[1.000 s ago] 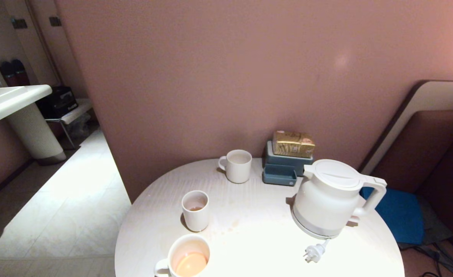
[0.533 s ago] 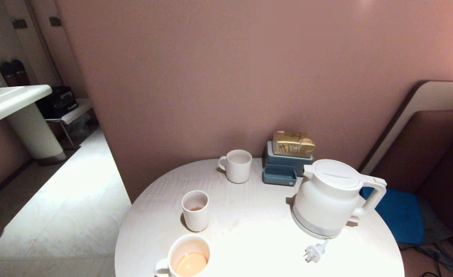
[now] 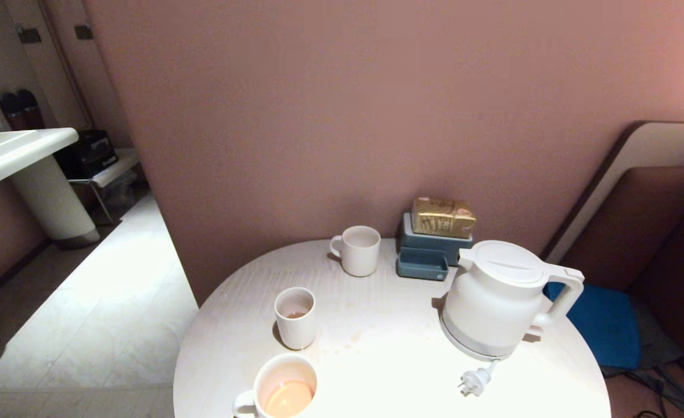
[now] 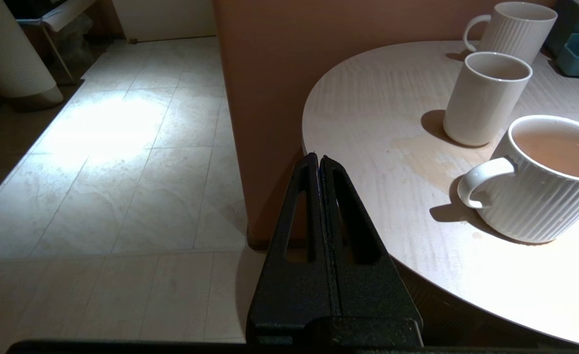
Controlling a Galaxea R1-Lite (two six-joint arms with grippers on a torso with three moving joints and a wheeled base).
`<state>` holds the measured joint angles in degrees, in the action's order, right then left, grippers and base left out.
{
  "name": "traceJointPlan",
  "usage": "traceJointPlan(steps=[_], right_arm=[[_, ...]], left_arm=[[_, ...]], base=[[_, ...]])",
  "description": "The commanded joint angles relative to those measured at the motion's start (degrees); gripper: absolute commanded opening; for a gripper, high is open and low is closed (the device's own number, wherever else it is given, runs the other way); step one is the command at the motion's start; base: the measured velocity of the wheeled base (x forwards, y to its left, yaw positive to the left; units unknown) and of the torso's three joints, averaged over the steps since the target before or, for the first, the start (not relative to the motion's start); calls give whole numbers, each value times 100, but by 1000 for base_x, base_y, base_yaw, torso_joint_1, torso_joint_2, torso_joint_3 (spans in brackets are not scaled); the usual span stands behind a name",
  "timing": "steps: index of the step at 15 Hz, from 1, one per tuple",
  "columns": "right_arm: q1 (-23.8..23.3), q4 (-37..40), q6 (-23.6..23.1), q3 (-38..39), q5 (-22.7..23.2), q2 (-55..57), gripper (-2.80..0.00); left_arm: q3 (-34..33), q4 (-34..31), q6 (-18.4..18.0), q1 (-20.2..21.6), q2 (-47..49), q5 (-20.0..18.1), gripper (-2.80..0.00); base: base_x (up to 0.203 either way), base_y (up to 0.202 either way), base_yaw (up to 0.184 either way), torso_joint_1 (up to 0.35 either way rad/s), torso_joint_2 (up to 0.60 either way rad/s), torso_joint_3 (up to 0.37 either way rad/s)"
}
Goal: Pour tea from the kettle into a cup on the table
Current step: Pick up the kettle
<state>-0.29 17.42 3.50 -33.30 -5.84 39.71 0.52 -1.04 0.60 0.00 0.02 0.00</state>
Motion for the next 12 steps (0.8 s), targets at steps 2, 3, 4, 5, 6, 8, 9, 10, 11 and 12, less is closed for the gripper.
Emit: traceJointPlan(steps=[2, 3, 4, 5, 6, 8, 9, 10, 11, 12], right_arm=[[-57, 496, 43, -212, -71, 1388, -280], [-104, 585, 77, -226, -87, 1701, -280], [-175, 646, 132, -235, -104, 2027, -280], [-258, 729, 161, -241, -134, 2355, -280], [-335, 857, 165, -253, -172, 2668, -280], [-422, 846, 208, -214, -188, 3126, -280], [-432, 510, 217, -110, -177, 3233, -280], [-435, -21, 219, 66, -173, 3408, -280], [-434, -580, 216, 252, -151, 3527, -280], [-431, -1279, 198, 535, -64, 3622, -280]], left_arm=[[0, 7, 2, 0, 6, 0, -280], [0, -2, 2, 0, 6, 0, -280], [0, 2, 2, 0, 6, 0, -280], [0, -2, 2, 0, 6, 0, -280], [0, 0, 2, 0, 2, 0, -280], [0, -2, 2, 0, 6, 0, -280], [0, -1, 2, 0, 6, 0, -280], [0, 0, 2, 0, 6, 0, -280], [0, 5, 2, 0, 6, 0, -280], [0, -1, 2, 0, 6, 0, -280]], base=[[0, 0, 0, 0, 0, 0], [0, 0, 0, 0, 0, 0], [0, 0, 0, 0, 0, 0], [0, 0, 0, 0, 0, 0], [0, 0, 0, 0, 0, 0], [0, 0, 0, 0, 0, 0], [0, 0, 0, 0, 0, 0], [0, 0, 0, 0, 0, 0], [0, 0, 0, 0, 0, 0], [0, 0, 0, 0, 0, 0]])
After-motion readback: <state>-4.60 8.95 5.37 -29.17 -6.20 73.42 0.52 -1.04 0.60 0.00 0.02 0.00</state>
